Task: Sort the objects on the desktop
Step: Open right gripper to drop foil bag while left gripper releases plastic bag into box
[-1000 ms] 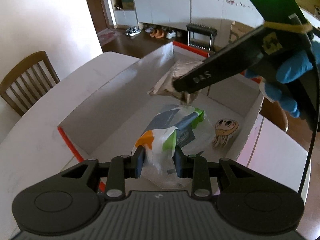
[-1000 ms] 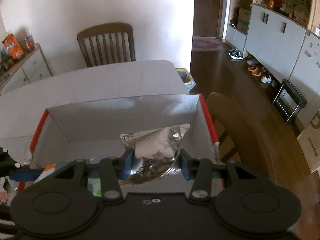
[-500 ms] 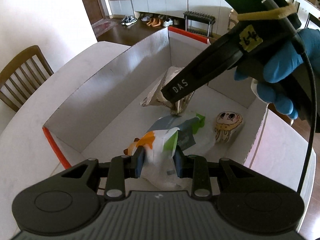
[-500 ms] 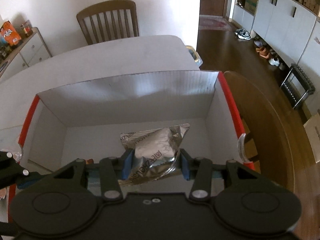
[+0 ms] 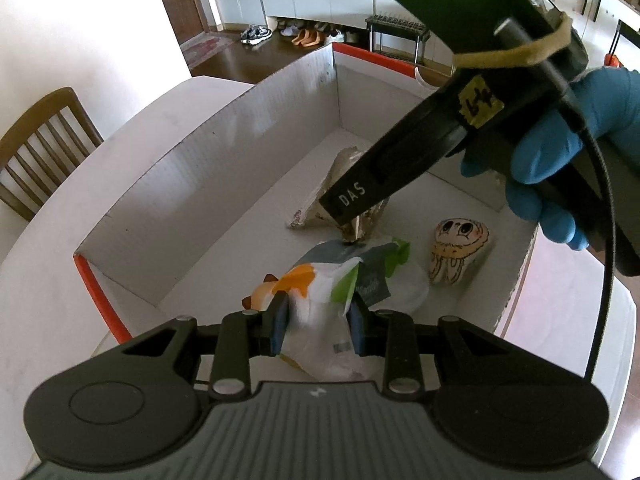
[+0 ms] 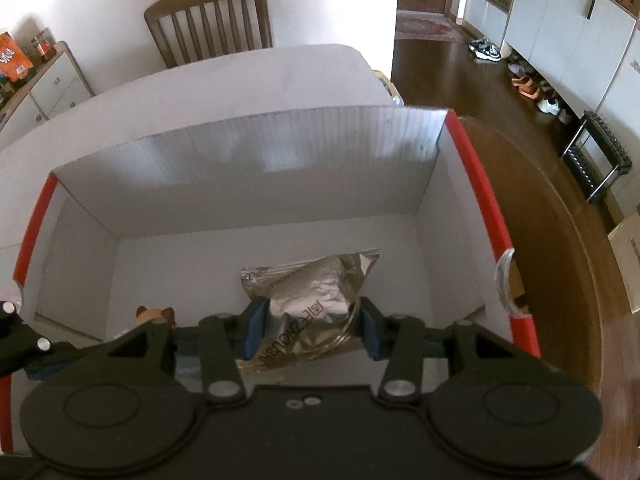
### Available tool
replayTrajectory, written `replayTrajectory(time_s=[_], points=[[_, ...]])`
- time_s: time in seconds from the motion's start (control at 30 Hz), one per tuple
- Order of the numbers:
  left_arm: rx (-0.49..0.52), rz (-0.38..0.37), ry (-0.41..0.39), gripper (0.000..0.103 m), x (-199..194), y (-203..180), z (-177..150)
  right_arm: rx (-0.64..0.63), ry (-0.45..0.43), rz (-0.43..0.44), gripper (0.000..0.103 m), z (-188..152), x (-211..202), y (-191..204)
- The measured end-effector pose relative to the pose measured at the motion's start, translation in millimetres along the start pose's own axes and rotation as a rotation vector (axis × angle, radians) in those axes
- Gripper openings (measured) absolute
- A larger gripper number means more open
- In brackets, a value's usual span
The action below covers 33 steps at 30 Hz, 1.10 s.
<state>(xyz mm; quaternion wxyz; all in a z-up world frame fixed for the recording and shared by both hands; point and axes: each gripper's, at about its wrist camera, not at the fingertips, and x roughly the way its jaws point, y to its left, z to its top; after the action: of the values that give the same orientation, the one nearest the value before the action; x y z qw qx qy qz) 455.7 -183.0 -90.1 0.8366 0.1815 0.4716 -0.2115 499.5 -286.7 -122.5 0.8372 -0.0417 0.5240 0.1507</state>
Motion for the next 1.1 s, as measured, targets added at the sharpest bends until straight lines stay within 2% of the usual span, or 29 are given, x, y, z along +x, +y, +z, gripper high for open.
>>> replayTrajectory(time_s=[0.27,0.37,0.5,0.57,0.63,0.7,1.1], points=[[0.004,0.007,0.002,0.031,1,-3,1,-0.001,0.015,-0.005,0.051,3,3,2],[-0.007,0.013,-0.003,0.04,0,-4,-1,0.0,0.022,0.0,0.052,3,1,3],[-0.015,0.038,-0.007,0.042,-4,-6,-2,-0.001,0.009,0.013,0.067,3,-2,1],[-0.021,0.042,-0.015,0.046,-6,-6,-2,-0.006,-0.001,0.014,0.068,2,-6,1],[-0.03,0.053,-0.028,0.06,-11,-5,-3,-0.004,-0.008,0.014,0.072,1,-8,1],[-0.034,0.051,-0.041,0.065,-15,-5,-4,0.0,-0.02,0.021,0.074,-1,-12,0],[-0.065,0.067,-0.124,0.066,-45,-6,-11,0.014,-0.123,0.079,0.089,-10,-59,-5]])
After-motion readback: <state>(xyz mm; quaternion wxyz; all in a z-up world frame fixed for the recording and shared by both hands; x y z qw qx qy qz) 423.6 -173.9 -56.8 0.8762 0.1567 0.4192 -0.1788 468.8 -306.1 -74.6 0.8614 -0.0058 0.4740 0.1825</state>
